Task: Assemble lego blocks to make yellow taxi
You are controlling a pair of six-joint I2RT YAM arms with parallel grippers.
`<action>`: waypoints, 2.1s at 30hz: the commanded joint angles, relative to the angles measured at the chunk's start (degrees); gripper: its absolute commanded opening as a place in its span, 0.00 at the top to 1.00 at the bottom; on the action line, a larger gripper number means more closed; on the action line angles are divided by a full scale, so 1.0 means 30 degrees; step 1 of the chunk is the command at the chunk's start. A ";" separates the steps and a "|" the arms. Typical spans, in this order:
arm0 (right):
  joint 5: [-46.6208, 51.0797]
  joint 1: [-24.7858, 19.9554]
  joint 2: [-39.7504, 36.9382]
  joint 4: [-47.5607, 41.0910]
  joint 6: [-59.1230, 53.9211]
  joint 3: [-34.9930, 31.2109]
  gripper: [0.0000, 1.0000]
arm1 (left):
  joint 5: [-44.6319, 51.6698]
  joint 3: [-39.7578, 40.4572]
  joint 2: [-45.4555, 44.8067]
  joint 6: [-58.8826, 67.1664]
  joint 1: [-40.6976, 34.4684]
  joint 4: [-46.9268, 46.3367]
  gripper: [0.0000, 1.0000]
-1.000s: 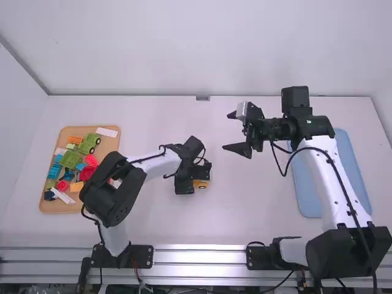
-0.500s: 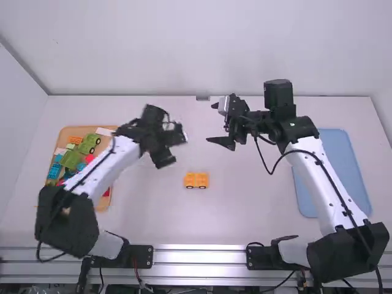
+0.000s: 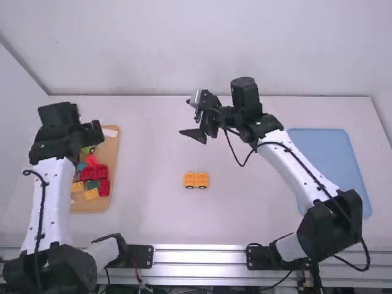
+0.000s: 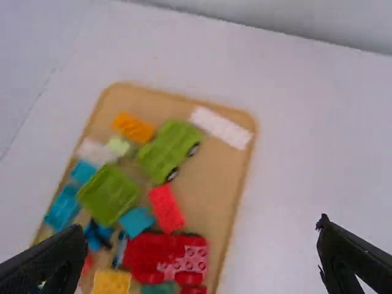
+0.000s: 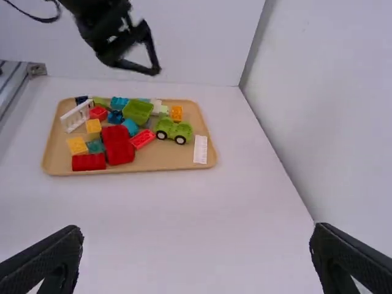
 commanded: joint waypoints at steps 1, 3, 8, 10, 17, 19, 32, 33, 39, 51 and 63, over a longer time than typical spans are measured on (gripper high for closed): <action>0.0226 0.0015 0.0466 0.0554 0.1377 -0.0138 0.01 | -0.2914 -0.0736 -0.0233 -0.5639 0.0962 -0.0408 0.01; 0.0226 -0.0007 0.0474 0.0685 0.1319 -0.0138 0.01 | -0.3730 -0.0940 -0.0240 -0.6798 0.1596 -0.0787 0.01; 0.0080 -0.0364 0.0474 0.0976 0.1304 -0.0138 0.01 | -0.2375 -0.1464 -0.0219 -0.6193 0.3111 -0.1297 0.01; 0.0095 -0.0328 0.0474 0.1042 0.1311 -0.0138 0.01 | -0.1821 -0.1654 -0.0226 -0.5530 0.3337 -0.1362 0.01; 0.0248 -0.0357 0.0510 0.0903 0.1304 -0.0138 0.01 | -0.3592 -0.2127 -0.0488 -1.5103 0.3337 -0.3293 0.01; 0.0233 -0.0364 0.0510 0.0969 0.1311 -0.0138 0.01 | -0.3854 -0.2127 -0.0495 -1.5577 0.3373 -0.3592 0.01; 0.0685 -0.0364 0.0510 0.0947 0.0809 -0.0138 0.01 | -0.1195 -0.0321 0.1224 -1.2400 0.6827 -0.6339 0.00; 0.0663 -0.0423 0.0510 0.0918 0.0801 -0.0138 0.01 | -0.0743 0.0197 0.1967 -1.2400 0.7366 -0.7191 0.01; 0.0663 -0.0619 0.0510 0.0816 0.0809 -0.0138 0.01 | 0.5974 0.0291 0.4022 -0.8480 0.7548 -0.7628 0.12; 0.0678 -0.0641 0.0510 0.0379 0.0160 -0.0138 0.01 | 0.3592 -0.2266 0.6382 -1.3136 0.7322 -0.6834 0.17; 0.0670 -0.0772 0.0510 0.0306 0.0153 -0.0138 0.01 | 0.3854 -0.4422 0.6368 -1.3573 0.6266 -0.4073 0.28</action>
